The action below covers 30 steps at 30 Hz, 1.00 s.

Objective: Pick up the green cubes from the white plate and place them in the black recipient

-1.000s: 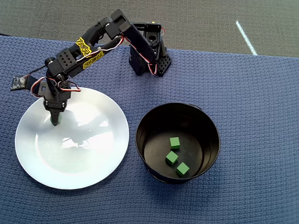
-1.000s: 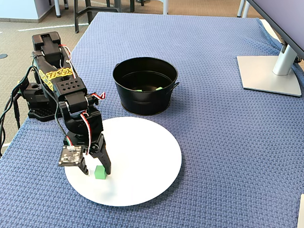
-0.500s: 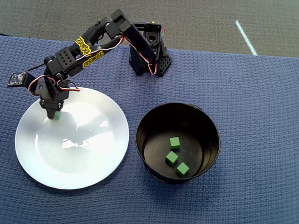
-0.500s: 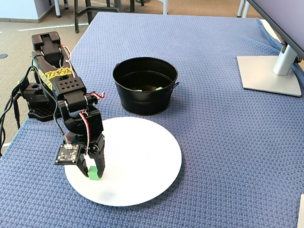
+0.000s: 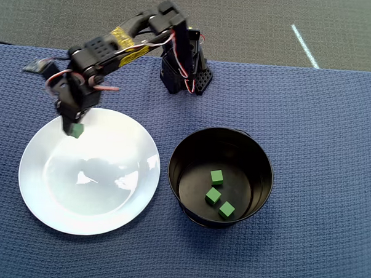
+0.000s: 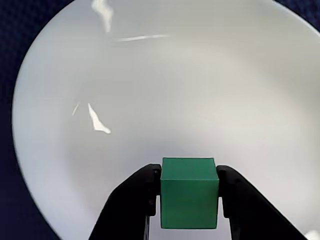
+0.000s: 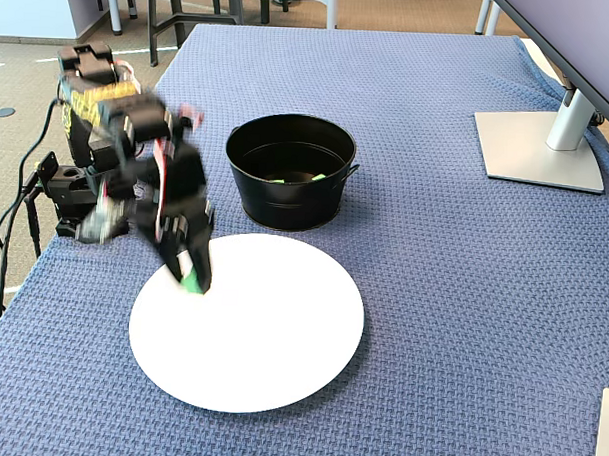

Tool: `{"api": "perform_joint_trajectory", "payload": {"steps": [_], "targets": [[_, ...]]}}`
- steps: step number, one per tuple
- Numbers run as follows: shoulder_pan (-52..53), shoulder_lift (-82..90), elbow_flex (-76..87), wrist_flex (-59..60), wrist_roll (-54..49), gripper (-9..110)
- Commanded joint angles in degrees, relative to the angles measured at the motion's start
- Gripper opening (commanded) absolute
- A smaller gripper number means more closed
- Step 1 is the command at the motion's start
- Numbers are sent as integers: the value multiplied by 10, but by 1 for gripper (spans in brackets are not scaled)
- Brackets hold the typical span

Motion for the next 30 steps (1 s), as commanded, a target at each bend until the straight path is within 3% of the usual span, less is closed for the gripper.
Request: {"api": "perform_joint_trajectory", "payload": {"steps": [1, 8, 15, 19, 22, 23, 30], "targets": [[-84, 171, 16, 56, 89, 0], [-353, 376, 83, 161, 218, 0], [-577, 454, 270, 0, 322, 0], [-602, 426, 338, -70, 328, 0], [-606, 420, 341, -71, 304, 23], [-601, 425, 337, -65, 302, 26], [-567, 415, 298, -26, 283, 26]]}}
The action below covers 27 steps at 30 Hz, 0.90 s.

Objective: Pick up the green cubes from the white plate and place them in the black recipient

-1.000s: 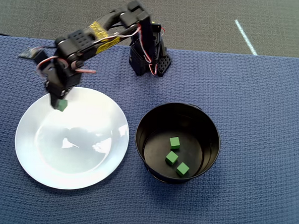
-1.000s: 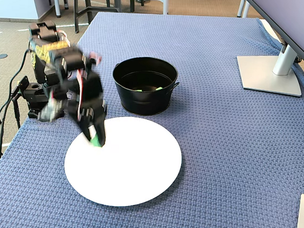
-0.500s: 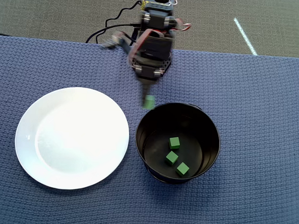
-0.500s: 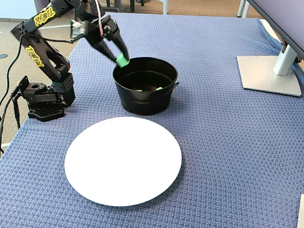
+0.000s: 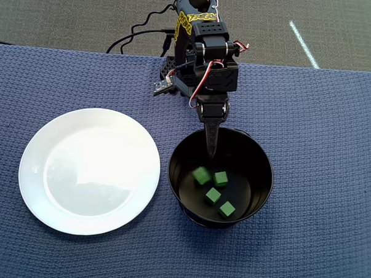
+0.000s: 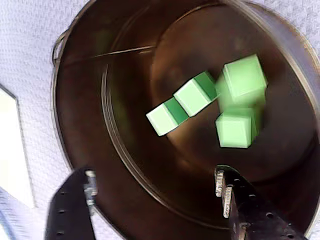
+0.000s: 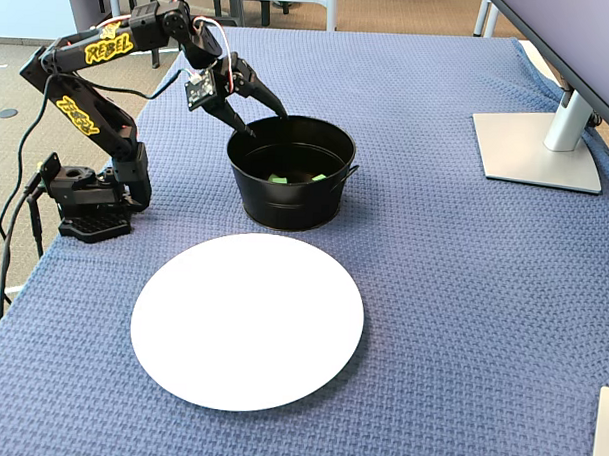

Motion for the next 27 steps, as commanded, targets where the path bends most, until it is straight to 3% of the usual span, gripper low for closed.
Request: {"api": "perform_joint_trajectory", "payload": {"steps": [1, 9, 16, 27], "targets": [[22, 0, -33, 7, -14, 26], [33, 33, -35, 31, -14, 25], [120, 79, -11, 51, -37, 24], [278, 447, 208, 120, -125, 13]]}}
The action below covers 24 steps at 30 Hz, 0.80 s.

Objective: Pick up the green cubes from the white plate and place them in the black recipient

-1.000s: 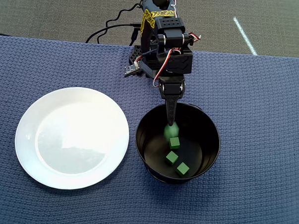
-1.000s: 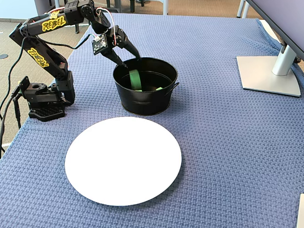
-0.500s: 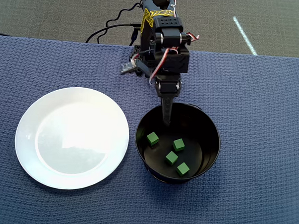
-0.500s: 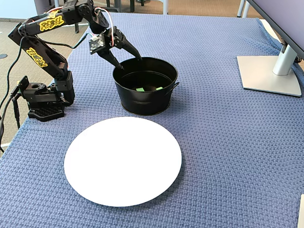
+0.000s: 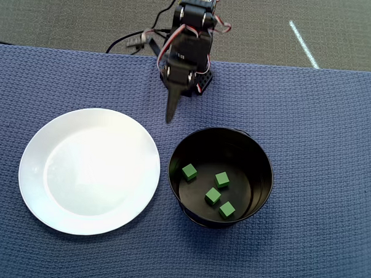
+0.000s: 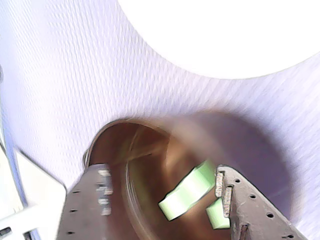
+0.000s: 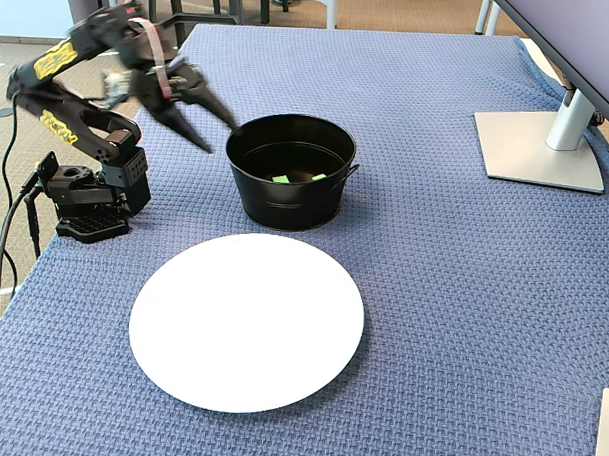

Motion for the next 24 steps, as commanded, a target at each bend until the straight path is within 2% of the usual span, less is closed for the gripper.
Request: {"api": "perform_joint_trajectory", "payload": {"steps": [1, 4, 6, 9, 24], "targets": [[49, 125, 88, 22, -32, 9], [74, 127, 166, -13, -27, 0], [70, 144, 214, -30, -28, 0], [46, 177, 236, 11, -20, 0], [45, 185, 241, 18, -23, 0]]}}
